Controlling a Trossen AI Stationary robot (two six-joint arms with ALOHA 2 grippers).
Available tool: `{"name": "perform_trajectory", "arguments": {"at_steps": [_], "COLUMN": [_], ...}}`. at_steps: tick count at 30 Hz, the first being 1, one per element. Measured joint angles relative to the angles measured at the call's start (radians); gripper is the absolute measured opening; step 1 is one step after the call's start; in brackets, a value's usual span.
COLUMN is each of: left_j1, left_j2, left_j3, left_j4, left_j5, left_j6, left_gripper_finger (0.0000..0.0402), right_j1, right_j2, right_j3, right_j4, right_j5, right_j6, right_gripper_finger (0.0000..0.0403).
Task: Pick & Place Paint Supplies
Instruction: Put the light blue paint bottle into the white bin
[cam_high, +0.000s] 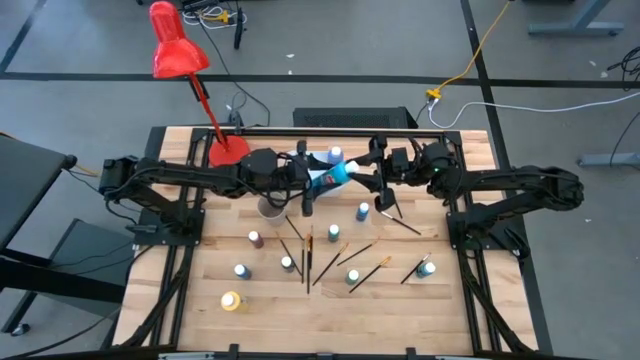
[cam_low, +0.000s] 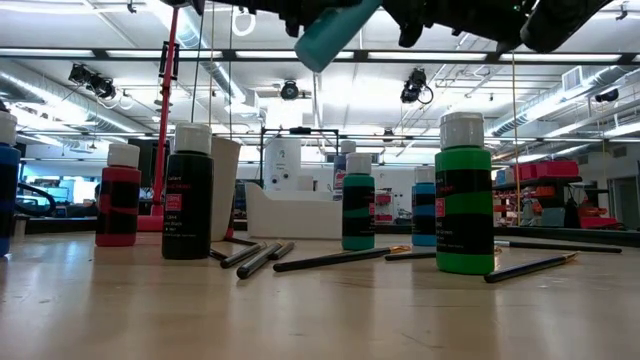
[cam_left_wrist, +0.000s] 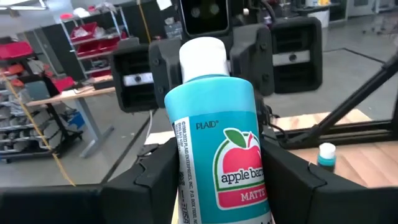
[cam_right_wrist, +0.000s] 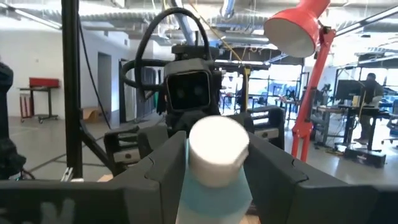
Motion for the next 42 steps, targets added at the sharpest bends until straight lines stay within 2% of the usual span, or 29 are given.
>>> {"name": "perform_trajectory", "arguments": {"at_steps": [10,16,20,25,28,31,34,38,40,42], "left_j1": [-0.001,-0.001,-0.001,-0.018,-0.039,-0.065,-0.104,-0.161,-0.192,-0.213], "left_j2": [0.0,0.0,0.0,-0.003,-0.005,-0.005,-0.009,-0.023,-0.046,-0.075], "left_j3": [0.0,0.0,0.0,0.0,0.0,0.0,0.003,0.003,0.002,0.002], "left_j4": [0.009,0.003,-0.016,-0.064,-0.073,-0.077,-0.07,-0.13,-0.195,-0.243], "left_j5": [-0.014,-0.013,-0.021,-0.103,-0.165,-0.249,-0.414,-0.693,-0.798,-0.854], "left_j6": [0.027,0.027,0.025,0.039,0.078,0.125,0.176,0.239,0.211,0.124], "left_gripper_finger": [0.02,0.021,0.0222,0.0237,0.0245,0.025,0.0251,0.0249,0.0249,0.0249], "right_j1": [0.0,0.0,0.0,0.0,0.0,0.0,0.0,0.003,0.007,0.015], "right_j2": [0.057,0.057,0.057,0.058,0.058,0.058,0.059,0.06,0.06,0.06], "right_j3": [0.0,0.0,0.0,0.0,0.0,0.0,-0.003,-0.003,-0.002,0.002], "right_j4": [0.119,0.11,0.092,0.049,0.03,-0.004,-0.053,-0.072,-0.093,-0.121], "right_j5": [-0.001,-0.005,-0.006,0.004,0.041,0.092,0.108,0.122,0.16,0.204], "right_j6": [0.004,0.007,0.003,-0.001,0.0,-0.006,-0.007,-0.027,-0.034,-0.051], "right_gripper_finger": [0.0156,0.0118,0.0117,0.0134,0.0135,0.0118,0.0117,0.012,0.0126,0.0128]}}
